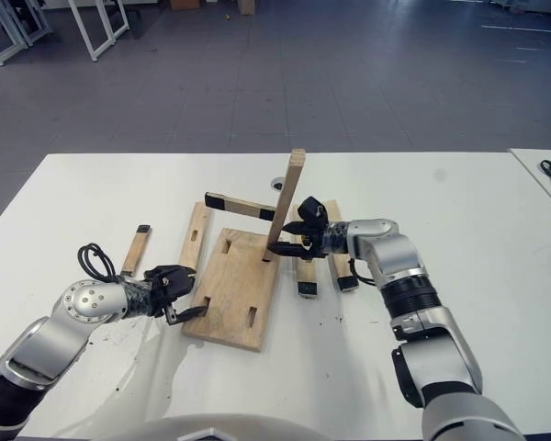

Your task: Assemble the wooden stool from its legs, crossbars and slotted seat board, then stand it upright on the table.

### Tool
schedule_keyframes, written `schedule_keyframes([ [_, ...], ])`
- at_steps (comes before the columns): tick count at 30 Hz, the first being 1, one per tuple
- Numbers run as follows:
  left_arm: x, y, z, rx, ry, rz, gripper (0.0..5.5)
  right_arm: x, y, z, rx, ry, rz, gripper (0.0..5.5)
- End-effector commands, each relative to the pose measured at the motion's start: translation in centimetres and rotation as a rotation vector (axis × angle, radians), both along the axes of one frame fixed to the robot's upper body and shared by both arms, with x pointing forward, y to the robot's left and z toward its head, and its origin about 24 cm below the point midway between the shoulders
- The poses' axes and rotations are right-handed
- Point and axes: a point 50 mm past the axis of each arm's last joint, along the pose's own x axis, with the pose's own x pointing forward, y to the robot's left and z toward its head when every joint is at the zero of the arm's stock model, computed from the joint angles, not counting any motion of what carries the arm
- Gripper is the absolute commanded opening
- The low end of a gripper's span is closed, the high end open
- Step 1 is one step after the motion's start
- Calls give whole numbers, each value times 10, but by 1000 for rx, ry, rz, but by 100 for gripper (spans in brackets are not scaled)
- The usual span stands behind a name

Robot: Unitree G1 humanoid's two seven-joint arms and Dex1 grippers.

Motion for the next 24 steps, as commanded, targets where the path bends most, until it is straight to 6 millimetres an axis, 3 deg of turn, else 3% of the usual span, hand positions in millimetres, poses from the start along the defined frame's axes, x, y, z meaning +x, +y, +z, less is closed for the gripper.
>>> schedule_keyframes([
  [1,-10,5,-15,17,74,45,410,-9,-45,25,-192,-83,-25,438],
  [2,-12,5,-16,16,77,54,410,-11,-55,30,-246,-106,-48,461],
  [5,-16,8,-18,14,84,80,410,0,-59,64,-196,-276,-289,400],
  [8,-17,9,-18,11,86,95,410,11,-22,142,193,-521,-542,342],
  [11,-17,9,-18,12,89,94,410,5,5,216,576,-653,-665,342],
  [12,-17,9,-18,12,88,94,410,2,12,230,665,-661,-679,342],
  [13,-16,9,-18,12,88,94,410,1,21,234,715,-642,-671,342],
  [15,-15,8,-18,10,86,92,410,11,40,202,649,-495,-660,342],
  [16,-15,8,-18,10,85,91,410,16,47,179,583,-411,-657,342],
  [18,-13,6,-18,7,81,92,410,19,56,113,391,-230,-654,342],
  [19,-12,5,-17,4,79,92,410,17,54,80,307,-149,-671,342],
  [20,-12,4,-17,2,77,92,410,15,49,61,251,-109,-697,342],
  [21,-11,4,-17,0,77,92,410,14,46,59,251,-110,-718,342],
  [22,-12,4,-18,-1,78,96,410,16,44,74,308,-156,-730,342],
  [24,-14,2,-19,-5,83,103,410,20,40,125,518,-287,-738,342],
])
